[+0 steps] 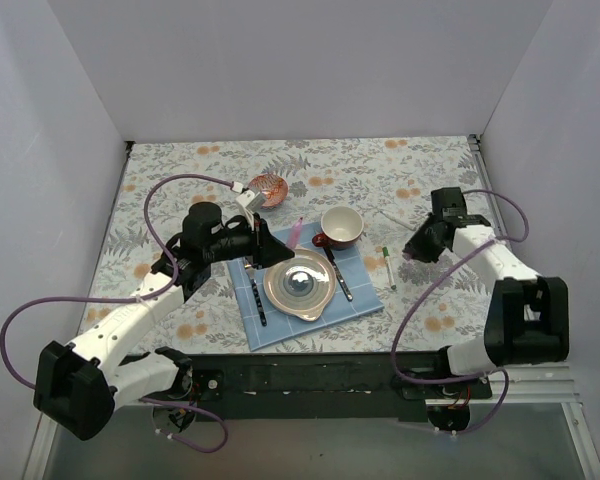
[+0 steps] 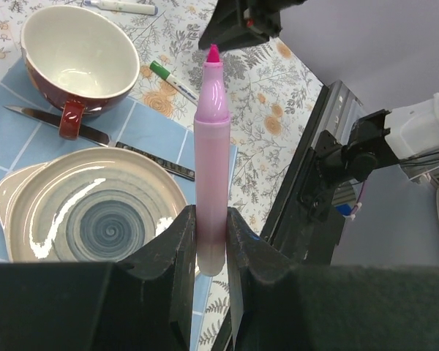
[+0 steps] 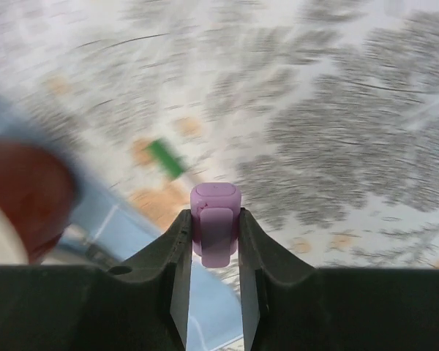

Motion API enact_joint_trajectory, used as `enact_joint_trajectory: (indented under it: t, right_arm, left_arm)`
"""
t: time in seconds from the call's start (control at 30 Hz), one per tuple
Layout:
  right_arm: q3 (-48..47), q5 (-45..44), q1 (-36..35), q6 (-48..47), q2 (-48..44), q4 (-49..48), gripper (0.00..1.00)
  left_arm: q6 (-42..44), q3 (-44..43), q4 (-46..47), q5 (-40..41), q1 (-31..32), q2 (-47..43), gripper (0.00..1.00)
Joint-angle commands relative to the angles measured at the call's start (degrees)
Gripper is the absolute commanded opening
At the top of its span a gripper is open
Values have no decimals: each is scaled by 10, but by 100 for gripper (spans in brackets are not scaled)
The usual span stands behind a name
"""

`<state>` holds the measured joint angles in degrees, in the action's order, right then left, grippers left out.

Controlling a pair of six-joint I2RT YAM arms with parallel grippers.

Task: Insert the pens into the pen caps

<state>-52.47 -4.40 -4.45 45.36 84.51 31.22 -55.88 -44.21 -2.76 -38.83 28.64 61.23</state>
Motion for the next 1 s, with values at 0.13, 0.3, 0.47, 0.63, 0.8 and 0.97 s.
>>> enact_joint_trajectory:
  t: [0.13, 0.3, 0.47, 0.63, 0.8, 0.97]
  right_arm:
    - [-70, 122, -164, -57, -117, -161, 1]
    - [-104, 135, -227, -25, -126, -243, 1]
    - [-120, 119, -292, 6, -113, -280, 1]
    - [-133, 79, -343, 34, -103, -305, 1]
    - [-146, 25, -361, 39, -106, -306, 1]
    - [-154, 26, -369, 41, -100, -306, 1]
  left_arm:
    - [23, 9, -7, 43, 10, -15, 0]
    - [28, 11, -7, 46, 13, -19, 0]
    - [25, 9, -7, 49, 17, -8, 0]
    - [24, 9, -7, 58, 18, -5, 0]
    - [24, 9, -8, 57, 19, -1, 0]
    - [25, 9, -8, 59, 19, -3, 0]
